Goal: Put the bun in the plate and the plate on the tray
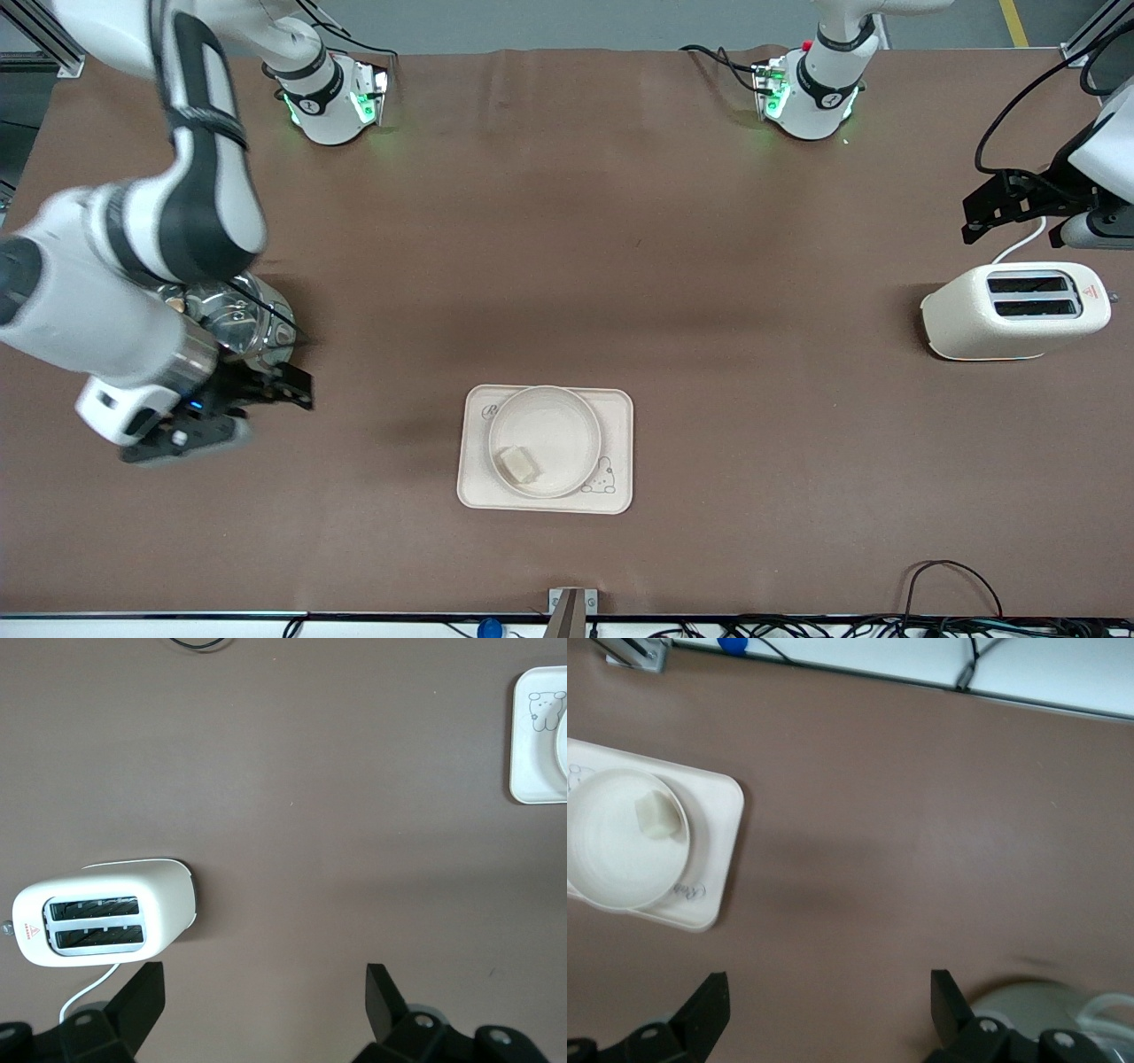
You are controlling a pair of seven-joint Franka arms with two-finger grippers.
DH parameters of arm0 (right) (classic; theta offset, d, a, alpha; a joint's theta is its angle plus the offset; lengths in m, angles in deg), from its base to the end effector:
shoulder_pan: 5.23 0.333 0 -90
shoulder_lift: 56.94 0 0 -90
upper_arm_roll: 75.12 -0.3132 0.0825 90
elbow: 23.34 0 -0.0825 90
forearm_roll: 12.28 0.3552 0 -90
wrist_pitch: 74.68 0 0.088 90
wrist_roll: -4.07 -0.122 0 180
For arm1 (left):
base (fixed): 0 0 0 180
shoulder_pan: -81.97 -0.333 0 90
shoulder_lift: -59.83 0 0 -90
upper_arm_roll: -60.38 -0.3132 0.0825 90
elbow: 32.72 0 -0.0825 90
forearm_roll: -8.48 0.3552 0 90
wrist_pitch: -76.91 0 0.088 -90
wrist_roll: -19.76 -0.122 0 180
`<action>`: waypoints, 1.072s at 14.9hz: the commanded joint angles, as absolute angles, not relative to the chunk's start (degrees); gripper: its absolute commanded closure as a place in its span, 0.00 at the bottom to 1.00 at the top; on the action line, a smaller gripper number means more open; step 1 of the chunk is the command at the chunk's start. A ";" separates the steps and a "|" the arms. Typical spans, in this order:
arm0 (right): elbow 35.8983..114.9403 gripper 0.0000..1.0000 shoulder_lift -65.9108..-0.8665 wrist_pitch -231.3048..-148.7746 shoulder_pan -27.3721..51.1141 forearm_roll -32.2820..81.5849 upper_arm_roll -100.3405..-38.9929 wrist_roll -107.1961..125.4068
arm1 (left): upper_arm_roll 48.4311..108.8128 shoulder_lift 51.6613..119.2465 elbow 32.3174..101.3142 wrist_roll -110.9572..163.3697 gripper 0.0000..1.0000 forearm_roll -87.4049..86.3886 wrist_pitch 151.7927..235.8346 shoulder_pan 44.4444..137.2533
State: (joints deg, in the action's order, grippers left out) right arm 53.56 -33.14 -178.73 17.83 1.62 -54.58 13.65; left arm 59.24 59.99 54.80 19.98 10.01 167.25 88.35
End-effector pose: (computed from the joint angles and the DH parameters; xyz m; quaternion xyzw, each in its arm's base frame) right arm 0.6528 0.0945 0.4982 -0.9932 -0.0977 -0.0446 0.0457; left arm 0.5266 -0.0451 0.6250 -0.9987 0.0435 -0.0238 0.0123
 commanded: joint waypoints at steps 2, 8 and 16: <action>63.32 0.00 -48.57 -168.68 8.69 -5.59 -62.53 14.01 | 59.24 60.27 53.76 20.02 0.00 9.54 166.21 88.21; 73.58 0.00 -63.16 -164.33 1.38 -11.91 -65.26 14.53 | 59.24 60.27 53.76 20.02 0.00 9.54 166.21 88.30; 75.98 0.00 -66.87 -164.33 0.49 -13.16 -66.33 15.32 | 59.07 60.36 53.41 19.84 0.00 9.89 166.21 88.21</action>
State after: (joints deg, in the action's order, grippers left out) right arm 73.68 -65.12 -163.23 1.65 -12.17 -65.12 14.72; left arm 59.24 60.00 54.73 19.98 10.01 167.14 88.22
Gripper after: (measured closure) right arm 0.000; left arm 0.000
